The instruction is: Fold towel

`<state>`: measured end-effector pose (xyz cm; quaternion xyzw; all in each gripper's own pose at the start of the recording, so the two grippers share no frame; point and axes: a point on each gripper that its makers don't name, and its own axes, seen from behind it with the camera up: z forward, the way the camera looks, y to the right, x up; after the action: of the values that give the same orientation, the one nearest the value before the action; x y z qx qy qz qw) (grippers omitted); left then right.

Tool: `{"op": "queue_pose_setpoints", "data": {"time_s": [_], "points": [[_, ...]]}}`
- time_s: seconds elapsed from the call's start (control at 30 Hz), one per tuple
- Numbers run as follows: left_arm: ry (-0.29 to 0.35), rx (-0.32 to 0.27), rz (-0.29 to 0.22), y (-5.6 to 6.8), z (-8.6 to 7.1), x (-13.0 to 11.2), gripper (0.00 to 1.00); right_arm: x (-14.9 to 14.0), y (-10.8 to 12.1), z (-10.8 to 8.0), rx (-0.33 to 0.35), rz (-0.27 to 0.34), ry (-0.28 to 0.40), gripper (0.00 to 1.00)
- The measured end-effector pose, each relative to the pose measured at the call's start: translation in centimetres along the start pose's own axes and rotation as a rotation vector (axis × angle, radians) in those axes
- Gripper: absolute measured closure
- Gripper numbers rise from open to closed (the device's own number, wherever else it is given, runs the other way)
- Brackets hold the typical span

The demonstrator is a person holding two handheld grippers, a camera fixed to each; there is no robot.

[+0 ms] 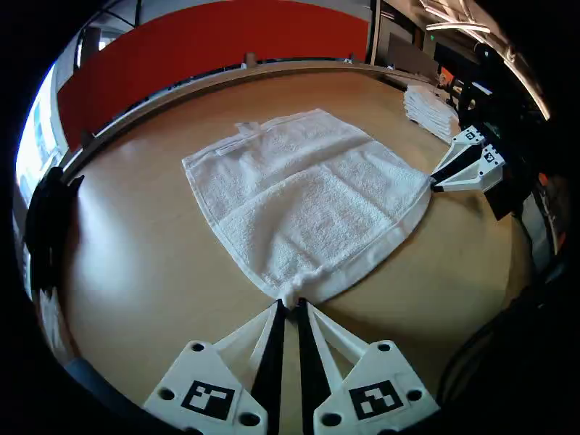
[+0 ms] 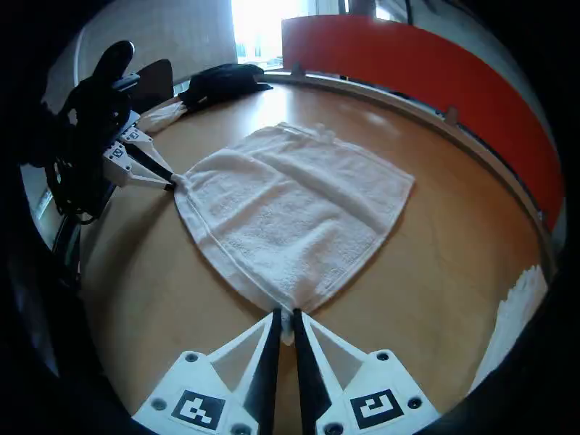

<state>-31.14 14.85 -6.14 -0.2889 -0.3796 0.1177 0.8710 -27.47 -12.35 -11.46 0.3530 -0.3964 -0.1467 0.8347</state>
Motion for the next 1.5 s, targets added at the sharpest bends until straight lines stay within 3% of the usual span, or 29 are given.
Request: {"op": "queue_pose_setpoints", "data": {"time_s": [0.47,0.87,1.5], "points": [[0.014,-0.002,-0.073,-0.1,-1.6,0.9,0.90,1.9,-0.2,-1.3,-0.002,0.022,0.043,0.88],[0.020,-0.026,-0.065,0.4,-2.6,2.4,0.90,3.0,-0.4,-2.2,-0.005,0.014,0.066,0.88],[0.024,-0.029,-0.134,0.3,-6.7,4.2,0.90,5.1,-1.5,-5.8,0.015,-0.005,0.071,0.89]]}}
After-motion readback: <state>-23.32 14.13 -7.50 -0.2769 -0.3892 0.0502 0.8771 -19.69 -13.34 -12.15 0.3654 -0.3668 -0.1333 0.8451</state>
